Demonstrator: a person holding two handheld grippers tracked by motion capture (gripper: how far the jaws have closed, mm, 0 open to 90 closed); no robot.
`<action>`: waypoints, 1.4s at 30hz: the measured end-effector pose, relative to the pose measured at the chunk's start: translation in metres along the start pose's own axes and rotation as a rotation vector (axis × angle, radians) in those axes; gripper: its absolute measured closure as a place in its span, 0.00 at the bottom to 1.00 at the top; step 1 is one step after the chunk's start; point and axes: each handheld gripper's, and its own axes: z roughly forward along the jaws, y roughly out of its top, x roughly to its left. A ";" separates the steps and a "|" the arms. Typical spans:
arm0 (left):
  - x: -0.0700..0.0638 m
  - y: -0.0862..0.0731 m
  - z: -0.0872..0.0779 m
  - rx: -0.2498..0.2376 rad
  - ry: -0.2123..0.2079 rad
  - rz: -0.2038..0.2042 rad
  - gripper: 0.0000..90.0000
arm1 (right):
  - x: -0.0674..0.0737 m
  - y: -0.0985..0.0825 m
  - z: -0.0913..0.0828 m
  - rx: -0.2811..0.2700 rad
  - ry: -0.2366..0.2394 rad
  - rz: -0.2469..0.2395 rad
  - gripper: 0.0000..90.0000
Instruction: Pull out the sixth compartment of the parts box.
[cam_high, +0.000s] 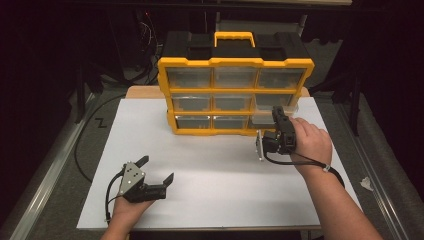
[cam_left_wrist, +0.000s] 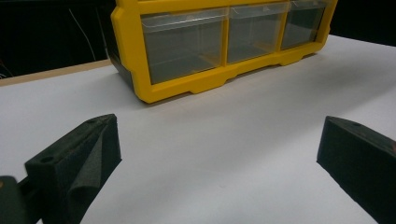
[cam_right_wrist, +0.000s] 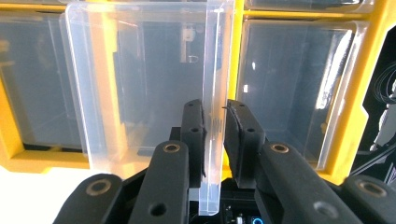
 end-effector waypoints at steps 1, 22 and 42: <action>0.000 0.000 0.000 0.000 0.000 0.000 0.00 | 0.000 0.000 -0.001 -0.003 -0.005 0.001 0.89; 0.001 -0.001 -0.002 0.003 0.005 -0.004 0.00 | 0.002 -0.004 -0.029 -0.026 -0.022 0.011 0.89; 0.001 -0.001 -0.002 0.001 0.003 -0.002 0.00 | 0.012 -0.003 -0.034 -0.027 -0.043 0.024 0.86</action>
